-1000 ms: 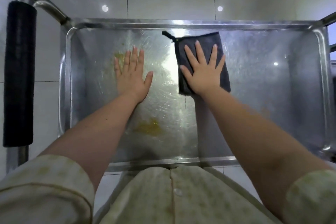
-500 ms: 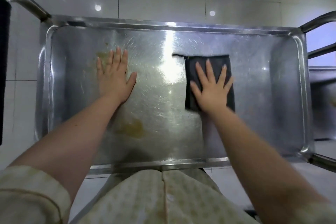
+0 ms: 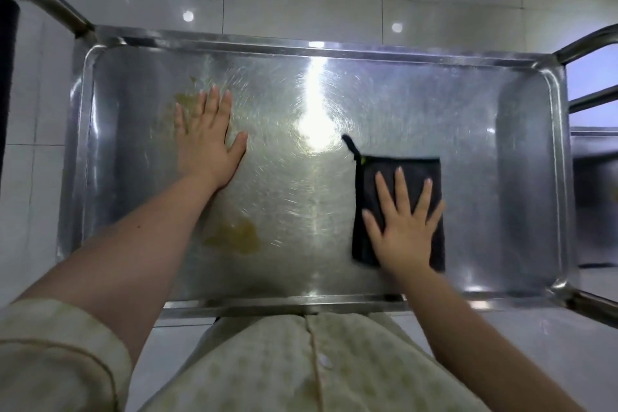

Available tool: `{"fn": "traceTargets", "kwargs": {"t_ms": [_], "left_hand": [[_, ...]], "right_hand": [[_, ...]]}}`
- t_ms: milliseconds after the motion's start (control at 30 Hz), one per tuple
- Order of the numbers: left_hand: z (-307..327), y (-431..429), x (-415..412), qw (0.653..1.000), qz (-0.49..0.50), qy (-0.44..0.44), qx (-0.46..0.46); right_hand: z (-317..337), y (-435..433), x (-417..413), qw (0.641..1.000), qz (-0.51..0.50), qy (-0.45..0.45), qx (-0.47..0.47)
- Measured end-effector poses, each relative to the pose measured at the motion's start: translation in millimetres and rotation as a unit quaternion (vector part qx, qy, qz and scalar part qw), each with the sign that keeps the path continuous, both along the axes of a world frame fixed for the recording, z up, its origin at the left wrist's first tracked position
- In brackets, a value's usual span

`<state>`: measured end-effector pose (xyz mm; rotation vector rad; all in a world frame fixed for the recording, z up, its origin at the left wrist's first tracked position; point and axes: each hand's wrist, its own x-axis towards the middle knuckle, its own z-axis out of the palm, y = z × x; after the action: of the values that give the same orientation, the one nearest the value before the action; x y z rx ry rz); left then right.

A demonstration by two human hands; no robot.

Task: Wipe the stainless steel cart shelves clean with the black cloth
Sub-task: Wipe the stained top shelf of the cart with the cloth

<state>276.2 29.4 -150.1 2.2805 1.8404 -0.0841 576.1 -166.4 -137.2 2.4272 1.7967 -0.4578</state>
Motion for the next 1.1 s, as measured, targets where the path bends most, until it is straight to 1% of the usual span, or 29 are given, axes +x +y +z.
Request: {"fn": "traceTargets", "kwargs": {"t_ms": [67, 133, 233, 300, 367, 433, 500, 600, 667, 733, 800, 867, 900, 967, 1033, 1100], "left_hand": [[0.2, -0.3, -0.6, 1.000, 0.000, -0.005, -0.002], [0.1, -0.2, -1.3, 1.000, -0.002, -0.008, -0.002], [0.1, 1.5, -2.3, 1.000, -0.001, 0.000, -0.005], [1.7, 2.6, -2.8, 1.000, -0.001, 0.007, -0.010], [4.7, 2.9, -3.3, 1.000, -0.002, 0.002, -0.022], [9.0, 3.1, -3.3, 0.999, -0.001, -0.013, -0.033], [16.9, 4.1, -4.0, 0.999, -0.004, -0.037, -0.028], [31.0, -3.8, -6.9, 0.994, 0.010, -0.110, 0.007], [38.0, -21.7, -4.7, 0.986, 0.033, -0.164, 0.003], [41.0, -48.3, 7.4, 0.980, 0.032, -0.195, -0.025], [37.0, -78.5, 30.5, 0.985, -0.009, -0.166, -0.048], [27.9, -108.4, 61.8, 0.991, -0.052, -0.105, -0.066], [22.3, -122.2, 76.4, 0.994, -0.057, -0.070, -0.069], [13.2, -139.6, 95.7, 0.997, -0.033, -0.008, -0.065], [9.8, -140.1, 97.0, 0.998, -0.018, 0.014, -0.059], [8.7, -132.1, 78.4, 0.998, -0.029, 0.025, -0.048]], "right_hand": [[1.5, -44.4, -6.0, 0.999, 0.019, -0.014, -0.023], [1.5, -58.0, -6.4, 0.999, 0.033, -0.019, -0.036], [0.8, -39.7, -19.4, 0.998, 0.000, -0.031, -0.048], [-1.2, -18.6, -46.0, 0.998, -0.019, -0.030, -0.049], [-0.8, 3.0, -85.9, 0.999, 0.016, -0.015, -0.041], [-0.5, 22.3, -130.0, 0.996, 0.081, -0.002, -0.033], [-0.2, 38.5, -167.0, 0.992, 0.120, 0.009, -0.030], [2.0, 52.2, -188.4, 0.990, 0.129, 0.035, -0.040], [7.3, 51.1, -175.6, 0.990, 0.119, 0.073, -0.017], [11.3, 46.9, -144.1, 0.992, 0.076, 0.102, 0.021], [10.7, 45.5, -101.8, 0.993, 0.020, 0.112, 0.034], [7.5, 46.3, -65.8, 0.993, -0.005, 0.111, 0.025], [4.8, 45.9, -54.9, 0.995, 0.004, 0.099, 0.019], [-3.3, 43.0, -47.2, 0.997, 0.041, 0.057, 0.008], [-9.6, 40.0, -48.3, 0.998, 0.056, 0.027, 0.011], [-13.2, 39.6, -50.2, 0.998, 0.055, 0.014, 0.018]]}}
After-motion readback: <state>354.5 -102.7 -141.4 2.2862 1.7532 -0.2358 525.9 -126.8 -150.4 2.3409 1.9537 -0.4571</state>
